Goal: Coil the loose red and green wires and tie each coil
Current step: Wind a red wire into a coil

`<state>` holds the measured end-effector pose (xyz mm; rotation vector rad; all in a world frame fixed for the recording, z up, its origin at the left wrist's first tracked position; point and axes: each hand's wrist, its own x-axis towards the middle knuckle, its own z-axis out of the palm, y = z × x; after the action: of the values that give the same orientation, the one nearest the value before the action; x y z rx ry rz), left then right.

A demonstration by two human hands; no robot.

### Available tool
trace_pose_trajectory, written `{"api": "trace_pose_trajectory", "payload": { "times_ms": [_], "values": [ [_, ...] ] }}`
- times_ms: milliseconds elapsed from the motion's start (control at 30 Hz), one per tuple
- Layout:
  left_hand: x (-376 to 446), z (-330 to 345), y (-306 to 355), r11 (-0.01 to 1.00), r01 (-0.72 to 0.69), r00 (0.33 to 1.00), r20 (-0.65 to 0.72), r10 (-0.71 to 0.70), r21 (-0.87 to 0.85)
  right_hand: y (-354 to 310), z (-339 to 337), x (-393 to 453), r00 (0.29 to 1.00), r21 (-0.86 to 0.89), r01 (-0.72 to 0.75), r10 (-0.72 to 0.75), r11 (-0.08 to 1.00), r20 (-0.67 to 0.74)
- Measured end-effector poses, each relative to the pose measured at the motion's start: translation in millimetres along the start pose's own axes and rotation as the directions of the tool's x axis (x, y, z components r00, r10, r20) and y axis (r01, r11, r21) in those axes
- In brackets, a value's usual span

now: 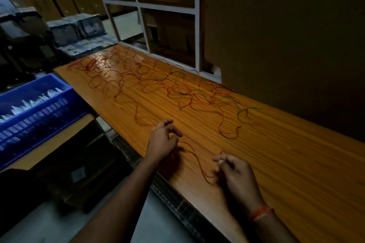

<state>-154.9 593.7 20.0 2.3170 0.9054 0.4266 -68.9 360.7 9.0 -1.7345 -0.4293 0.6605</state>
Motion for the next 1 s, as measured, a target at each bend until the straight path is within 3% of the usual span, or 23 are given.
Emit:
{"api": "trace_pose_trajectory", "payload": {
  "times_ms": [167,433,533,833,1000],
  "values": [
    [-14,31,14,0.999,-0.048,0.989,0.142,0.05,-0.019,42,-53,-41,0.972,-0.051,-0.033,0.02,0.998,-0.233],
    [-52,69,36,0.997,-0.074,0.991,0.112,0.075,-0.01,73,-133,-89,0.924,-0.105,0.0,-0.04,0.995,-0.381],
    [-74,74,41,0.995,0.004,1.0,0.0,-0.004,0.101,75,-161,-103,0.913,-0.146,0.034,-0.09,0.989,-0.398],
    [-161,117,99,0.989,0.101,0.995,-0.001,-0.102,0.108,76,-246,-159,0.936,-0.22,0.132,-0.195,0.966,-0.294],
    [-221,149,149,0.993,0.055,0.995,0.082,-0.063,0.102,86,-296,-193,0.926,-0.205,0.177,-0.234,0.963,-0.297]
  ]
}}
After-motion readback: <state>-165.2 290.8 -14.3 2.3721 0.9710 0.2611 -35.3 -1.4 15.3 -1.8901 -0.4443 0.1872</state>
